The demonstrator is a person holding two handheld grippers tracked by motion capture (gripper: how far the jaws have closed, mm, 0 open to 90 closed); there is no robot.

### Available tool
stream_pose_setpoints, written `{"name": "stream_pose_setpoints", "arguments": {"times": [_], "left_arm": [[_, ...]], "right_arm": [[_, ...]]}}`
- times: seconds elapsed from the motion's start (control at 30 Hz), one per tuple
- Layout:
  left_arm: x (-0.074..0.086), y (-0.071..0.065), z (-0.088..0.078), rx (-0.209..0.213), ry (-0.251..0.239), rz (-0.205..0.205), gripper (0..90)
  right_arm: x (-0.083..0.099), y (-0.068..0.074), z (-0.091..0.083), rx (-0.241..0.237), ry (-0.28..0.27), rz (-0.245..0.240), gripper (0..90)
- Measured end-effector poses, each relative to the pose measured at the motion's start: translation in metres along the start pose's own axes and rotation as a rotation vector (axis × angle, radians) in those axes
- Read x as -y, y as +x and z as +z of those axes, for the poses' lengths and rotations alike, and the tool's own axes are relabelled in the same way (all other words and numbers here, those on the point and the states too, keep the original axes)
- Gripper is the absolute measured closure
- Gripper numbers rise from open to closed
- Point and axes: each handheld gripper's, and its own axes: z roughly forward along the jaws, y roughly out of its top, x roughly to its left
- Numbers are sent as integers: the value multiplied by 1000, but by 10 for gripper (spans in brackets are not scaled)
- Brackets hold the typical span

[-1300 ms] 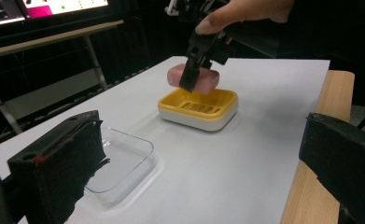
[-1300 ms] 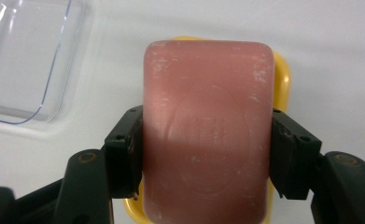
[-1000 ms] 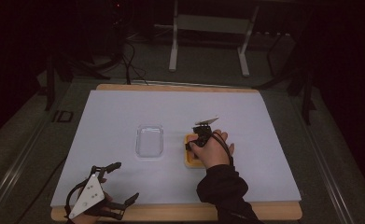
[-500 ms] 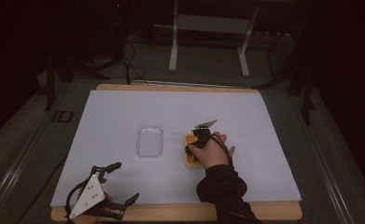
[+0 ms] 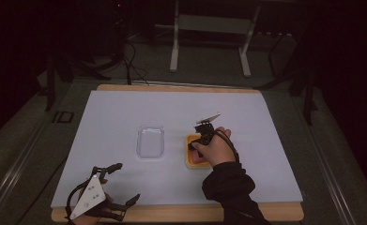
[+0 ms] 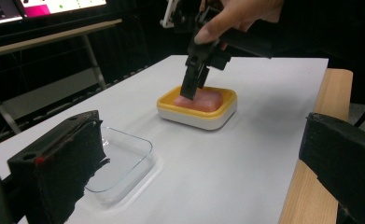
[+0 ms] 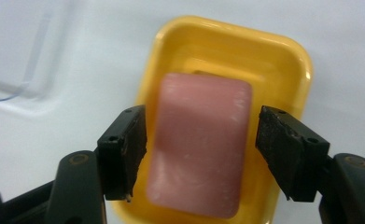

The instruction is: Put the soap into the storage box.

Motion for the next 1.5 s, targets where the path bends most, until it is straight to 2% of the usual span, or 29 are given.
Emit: {"name": "stream_pose_setpoints", "arguments": {"times": [0.07,0.13,0.3,0.33,0.5,0.53,0.63,0.73,0.87,0.93,1.07,1.2,1.27,1.5], "left_arm": [[0,0,0,0,2,2,6],[0,0,0,1,4,2,6],[0,0,1,1,5,3,6],[0,0,1,1,5,3,6],[1,0,1,1,9,2,6],[1,0,1,1,9,3,6],[1,0,1,1,10,3,6],[1,0,1,0,10,0,6],[1,0,1,1,11,1,6],[1,0,2,3,13,0,6],[1,-1,2,3,12,0,6],[1,-1,2,1,13,0,6],[1,-1,1,1,12,0,6],[1,-1,2,3,11,3,6]], "right_arm": [[0,-1,-5,-14,-21,-38,335],[-1,-3,-9,-24,-43,-104,323],[0,-13,-15,-126,-79,-114,292],[1,-16,-16,-137,-83,-119,293],[7,-28,-21,-166,-87,-207,309],[8,-29,-23,-172,-89,-197,294],[12,-36,-30,-150,-114,-205,280],[17,-42,-37,-148,-134,-222,281],[25,-53,-47,-151,-169,-284,281],[30,-59,-51,-153,-175,-288,281],[39,-69,-55,-121,-211,-331,270],[46,-79,-56,-105,-283,-326,245],[51,-85,-56,-90,-304,-307,244],[68,-107,-56,-38,-363,-293,230]]}}
